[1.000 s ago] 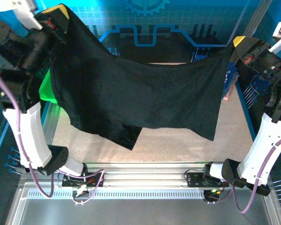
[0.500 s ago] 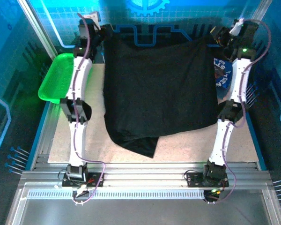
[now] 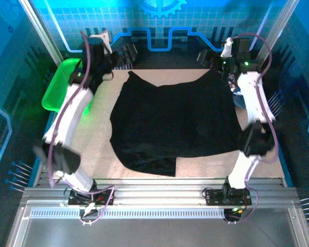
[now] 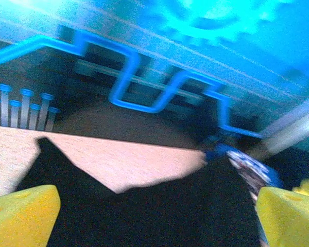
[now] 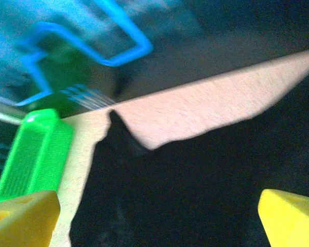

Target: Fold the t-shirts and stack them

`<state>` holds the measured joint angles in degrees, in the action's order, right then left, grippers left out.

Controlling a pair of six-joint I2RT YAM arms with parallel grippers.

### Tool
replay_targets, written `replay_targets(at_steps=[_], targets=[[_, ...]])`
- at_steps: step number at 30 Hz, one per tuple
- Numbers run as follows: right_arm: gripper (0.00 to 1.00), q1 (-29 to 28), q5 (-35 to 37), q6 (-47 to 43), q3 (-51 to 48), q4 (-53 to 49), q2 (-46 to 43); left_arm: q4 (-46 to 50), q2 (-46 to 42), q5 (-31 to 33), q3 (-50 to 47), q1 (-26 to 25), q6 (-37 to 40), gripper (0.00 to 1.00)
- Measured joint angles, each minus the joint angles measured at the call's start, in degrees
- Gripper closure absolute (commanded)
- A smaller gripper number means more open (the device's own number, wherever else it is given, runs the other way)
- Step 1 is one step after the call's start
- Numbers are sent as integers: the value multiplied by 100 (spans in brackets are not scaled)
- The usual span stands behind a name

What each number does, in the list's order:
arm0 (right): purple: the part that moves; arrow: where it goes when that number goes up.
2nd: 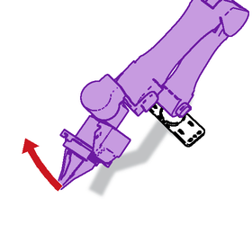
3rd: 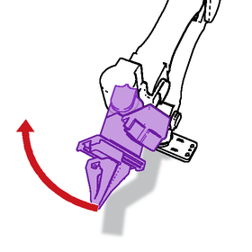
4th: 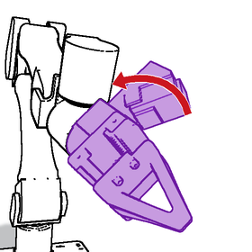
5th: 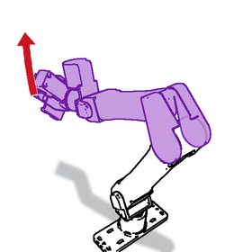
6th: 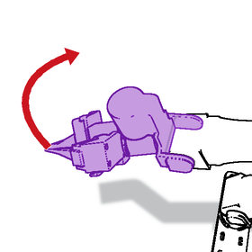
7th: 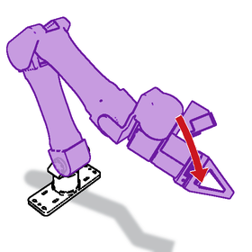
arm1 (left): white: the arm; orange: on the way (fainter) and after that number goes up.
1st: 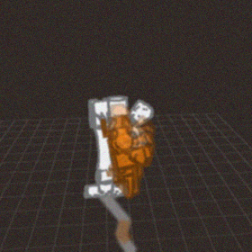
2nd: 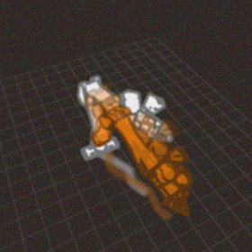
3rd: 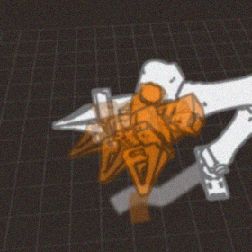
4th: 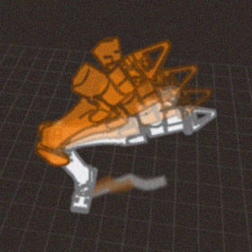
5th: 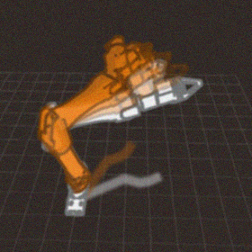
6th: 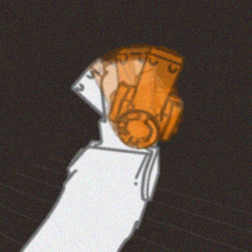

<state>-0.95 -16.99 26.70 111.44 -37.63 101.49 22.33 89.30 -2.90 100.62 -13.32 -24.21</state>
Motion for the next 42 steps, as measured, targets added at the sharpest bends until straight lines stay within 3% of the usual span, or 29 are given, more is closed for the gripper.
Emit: replay_targets(at_steps=[5, 11, 15, 20, 25, 29, 34, 42], targets=[[0, -48, 459, -389, -1613, 44, -2221, 146, -1683, 15, -2227, -623, -446, 1], [0, -256, 776, -315, -4238, -404, -3407, 798, -1902, -79, -4531, -938, -1390, 1], [1, -315, 962, -50, -5646, -684, -3893, 1058, -1639, -173, -4907, -1086, -1794, 5], [6, -328, 1113, 291, -6561, -660, -4457, 938, -1091, -234, -4905, -1097, -2076, 10], [39, -334, 1237, 511, -6955, -219, -4057, 680, -382, -365, -4964, -1078, -2350, 25], [59, -382, 1342, 719, -7023, 223, -3399, 463, 164, -393, -5101, -824, -2496, 31], [63, -697, 1499, 935, -6852, 634, -2358, 321, 682, -448, -4743, -81, -2424, 32], [65, -1213, 1668, 1152, -5595, 828, -686, 527, 2039, -319, -3003, 824, -1751, 33]])
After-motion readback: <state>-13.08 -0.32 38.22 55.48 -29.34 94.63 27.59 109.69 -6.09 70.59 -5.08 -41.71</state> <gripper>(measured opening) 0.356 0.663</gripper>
